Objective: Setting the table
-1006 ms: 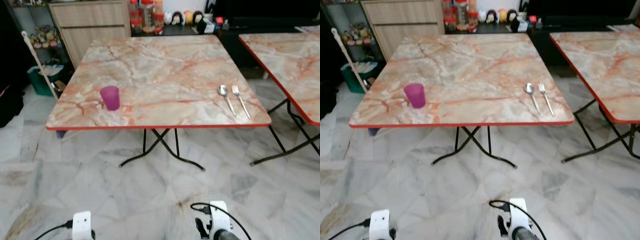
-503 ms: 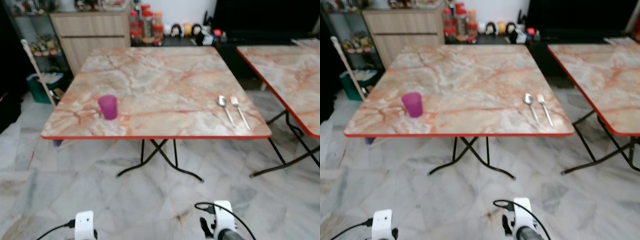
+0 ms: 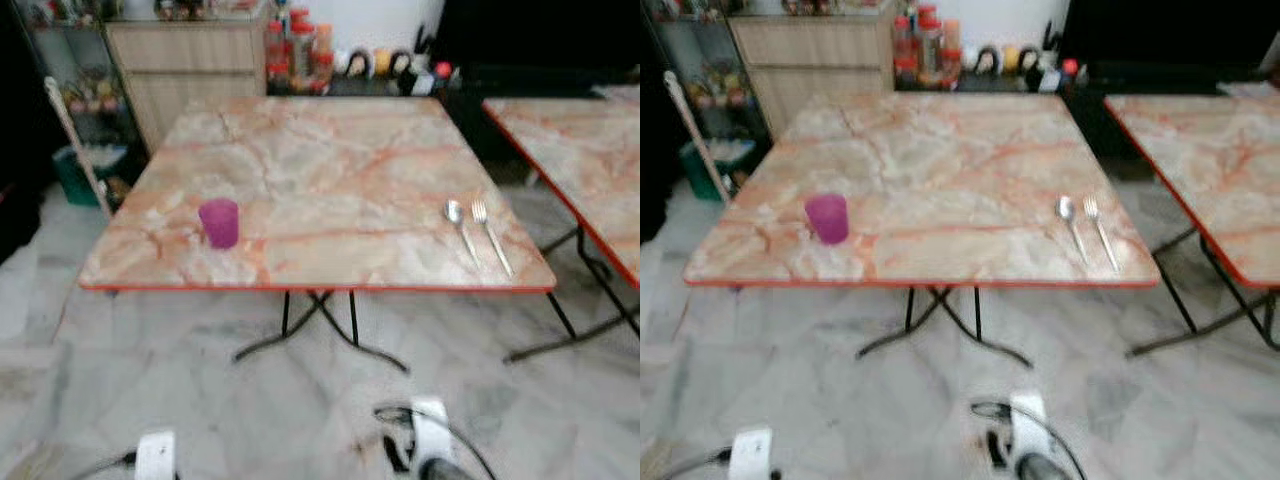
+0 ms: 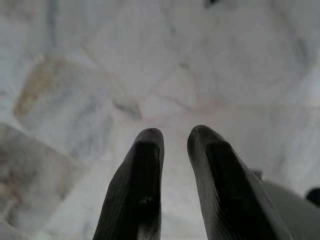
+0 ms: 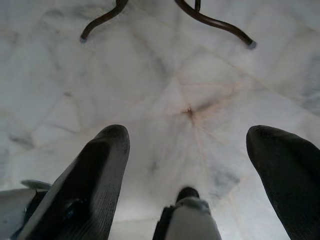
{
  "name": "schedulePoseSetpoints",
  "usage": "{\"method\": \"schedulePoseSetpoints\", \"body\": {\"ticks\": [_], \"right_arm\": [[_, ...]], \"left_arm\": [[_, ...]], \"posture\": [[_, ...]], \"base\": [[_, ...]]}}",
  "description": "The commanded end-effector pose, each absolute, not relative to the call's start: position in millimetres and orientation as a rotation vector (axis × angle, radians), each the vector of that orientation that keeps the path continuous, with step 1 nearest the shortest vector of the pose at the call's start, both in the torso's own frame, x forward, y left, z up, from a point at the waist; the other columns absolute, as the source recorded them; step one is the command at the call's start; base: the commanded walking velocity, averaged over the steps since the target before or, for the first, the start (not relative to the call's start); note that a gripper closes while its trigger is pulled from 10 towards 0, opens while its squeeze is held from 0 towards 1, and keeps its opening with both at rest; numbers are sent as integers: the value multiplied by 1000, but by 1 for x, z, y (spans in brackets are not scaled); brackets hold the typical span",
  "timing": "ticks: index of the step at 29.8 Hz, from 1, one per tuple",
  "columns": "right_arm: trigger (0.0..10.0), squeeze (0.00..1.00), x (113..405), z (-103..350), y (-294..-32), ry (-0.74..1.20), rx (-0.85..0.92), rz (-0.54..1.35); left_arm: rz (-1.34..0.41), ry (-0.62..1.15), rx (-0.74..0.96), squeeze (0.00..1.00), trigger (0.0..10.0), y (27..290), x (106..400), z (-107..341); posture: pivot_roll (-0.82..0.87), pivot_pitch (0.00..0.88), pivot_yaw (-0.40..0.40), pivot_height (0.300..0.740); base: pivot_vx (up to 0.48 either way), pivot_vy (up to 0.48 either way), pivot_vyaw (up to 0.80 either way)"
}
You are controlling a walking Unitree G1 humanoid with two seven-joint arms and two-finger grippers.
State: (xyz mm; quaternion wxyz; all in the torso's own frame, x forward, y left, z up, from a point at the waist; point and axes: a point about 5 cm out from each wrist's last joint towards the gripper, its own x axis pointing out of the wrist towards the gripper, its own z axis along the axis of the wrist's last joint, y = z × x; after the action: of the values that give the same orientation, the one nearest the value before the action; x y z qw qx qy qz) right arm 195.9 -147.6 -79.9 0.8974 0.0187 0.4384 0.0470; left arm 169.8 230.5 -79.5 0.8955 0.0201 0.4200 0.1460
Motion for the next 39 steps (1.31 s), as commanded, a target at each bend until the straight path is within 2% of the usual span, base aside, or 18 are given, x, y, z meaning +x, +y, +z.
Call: {"method": "schedulePoseSetpoints", "body": {"ticks": [1,15,23,26,38,39], "right_arm": [[10000,0,195,-80,-160,910,23,68],[10000,0,194,-80,-159,910,14,80],[10000,0,191,-81,-160,882,-28,115],[10000,0,196,-75,-156,790,-135,220],[10000,0,205,-54,-164,530,-253,363],[10000,0,210,-45,-164,442,-292,393]], "left_arm": [[277,878,40,0,10000,223,171,-81],[255,887,48,0,10000,223,170,-81],[262,880,24,0,10000,221,171,-81],[273,883,22,0,10000,222,168,-82],[292,893,20,0,10000,223,162,-85],[295,894,18,0,10000,224,162,-85]], "posture": [[28,0,15,709],[24,0,19,709],[35,0,5,709],[30,0,3,709],[5,0,3,709],[3,0,2,709]], "base": [[326,0,0],[325,0,0],[0,0,0],[0,0,0],[0,0,0],[0,0,0]]}}
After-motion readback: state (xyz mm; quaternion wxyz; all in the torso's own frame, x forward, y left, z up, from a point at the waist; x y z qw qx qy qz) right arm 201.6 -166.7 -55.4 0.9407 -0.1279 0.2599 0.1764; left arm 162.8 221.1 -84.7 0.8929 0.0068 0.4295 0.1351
